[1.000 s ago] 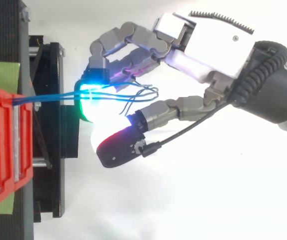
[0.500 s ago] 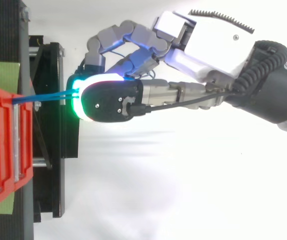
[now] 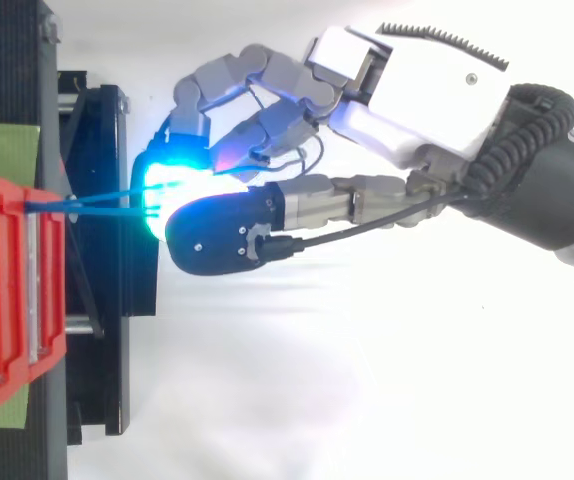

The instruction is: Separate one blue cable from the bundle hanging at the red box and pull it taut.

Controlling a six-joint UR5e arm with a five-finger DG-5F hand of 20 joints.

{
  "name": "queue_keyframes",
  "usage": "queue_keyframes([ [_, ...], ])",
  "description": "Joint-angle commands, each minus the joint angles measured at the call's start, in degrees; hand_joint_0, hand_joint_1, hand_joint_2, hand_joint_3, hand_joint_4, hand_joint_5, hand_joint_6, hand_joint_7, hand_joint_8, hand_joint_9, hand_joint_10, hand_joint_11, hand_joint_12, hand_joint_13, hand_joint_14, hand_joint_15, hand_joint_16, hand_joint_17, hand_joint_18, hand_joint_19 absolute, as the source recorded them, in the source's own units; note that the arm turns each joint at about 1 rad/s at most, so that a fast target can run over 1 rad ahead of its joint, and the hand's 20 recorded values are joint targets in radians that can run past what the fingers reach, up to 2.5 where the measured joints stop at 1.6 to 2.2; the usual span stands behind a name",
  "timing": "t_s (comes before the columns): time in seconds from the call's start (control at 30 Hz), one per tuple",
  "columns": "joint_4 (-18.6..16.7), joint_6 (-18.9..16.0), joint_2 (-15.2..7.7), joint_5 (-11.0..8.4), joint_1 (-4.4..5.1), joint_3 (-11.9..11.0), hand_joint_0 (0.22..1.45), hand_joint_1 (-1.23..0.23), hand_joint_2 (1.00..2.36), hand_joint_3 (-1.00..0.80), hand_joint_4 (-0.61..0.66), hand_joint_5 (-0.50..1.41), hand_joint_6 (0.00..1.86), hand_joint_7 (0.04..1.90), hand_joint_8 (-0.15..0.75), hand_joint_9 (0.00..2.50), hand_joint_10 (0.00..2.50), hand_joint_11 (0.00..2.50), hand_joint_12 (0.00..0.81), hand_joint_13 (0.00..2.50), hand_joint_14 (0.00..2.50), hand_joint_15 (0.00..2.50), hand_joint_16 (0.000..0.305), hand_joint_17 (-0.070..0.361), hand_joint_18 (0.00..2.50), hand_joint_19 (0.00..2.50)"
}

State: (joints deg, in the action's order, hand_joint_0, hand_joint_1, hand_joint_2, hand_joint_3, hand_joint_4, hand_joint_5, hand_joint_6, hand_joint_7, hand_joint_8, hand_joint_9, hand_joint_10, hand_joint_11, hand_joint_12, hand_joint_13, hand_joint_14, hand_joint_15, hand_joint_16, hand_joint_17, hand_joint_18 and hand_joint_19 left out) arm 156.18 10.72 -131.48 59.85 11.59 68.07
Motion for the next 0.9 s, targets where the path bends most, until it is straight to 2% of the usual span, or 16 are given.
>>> queue_keyframes([
  [0.0,0.09,0.0,0.0,0.0,0.1,0.04,0.76,-0.88,1.0,-0.5,0.05,-0.18,0.96,1.1,0.334,1.03,0.02,0.77,0.332,0.88,0.02,0.46,0.038,0.086,0.82,0.45],
  [0.3,0.62,-0.44,0.0,0.0,0.28,0.04,0.68,-0.9,1.0,-0.5,0.11,-0.16,0.95,1.14,0.349,1.1,0.02,0.79,0.328,0.89,0.02,0.47,0.037,0.084,0.82,0.47],
  [0.4,0.62,-0.53,0.0,0.0,0.37,-0.04,0.65,-0.82,1.0,-0.5,0.09,-0.15,0.95,1.15,0.351,1.12,0.02,0.79,0.329,0.91,0.02,0.48,0.037,0.083,0.83,0.49],
  [0.6,0.35,-1.41,0.0,-0.26,0.81,-0.04,0.6,-0.66,1.0,-0.5,0.12,-0.15,0.94,1.06,0.36,1.14,0.02,0.78,0.335,0.92,0.02,0.48,0.039,0.087,0.83,0.49],
  [0.77,0.27,-2.55,0.0,-0.26,1.16,-0.04,0.63,-0.73,1.0,-0.5,0.1,-0.15,0.94,1.06,0.356,1.13,0.02,0.78,0.337,0.92,0.02,0.48,0.038,0.086,0.83,0.49],
  [0.87,0.27,-2.73,0.0,-0.26,1.25,-0.04,0.68,-0.83,1.0,-0.5,0.07,-0.16,0.94,1.07,0.341,1.09,0.02,0.78,0.34,0.91,0.02,0.48,0.038,0.086,0.83,0.48],
])
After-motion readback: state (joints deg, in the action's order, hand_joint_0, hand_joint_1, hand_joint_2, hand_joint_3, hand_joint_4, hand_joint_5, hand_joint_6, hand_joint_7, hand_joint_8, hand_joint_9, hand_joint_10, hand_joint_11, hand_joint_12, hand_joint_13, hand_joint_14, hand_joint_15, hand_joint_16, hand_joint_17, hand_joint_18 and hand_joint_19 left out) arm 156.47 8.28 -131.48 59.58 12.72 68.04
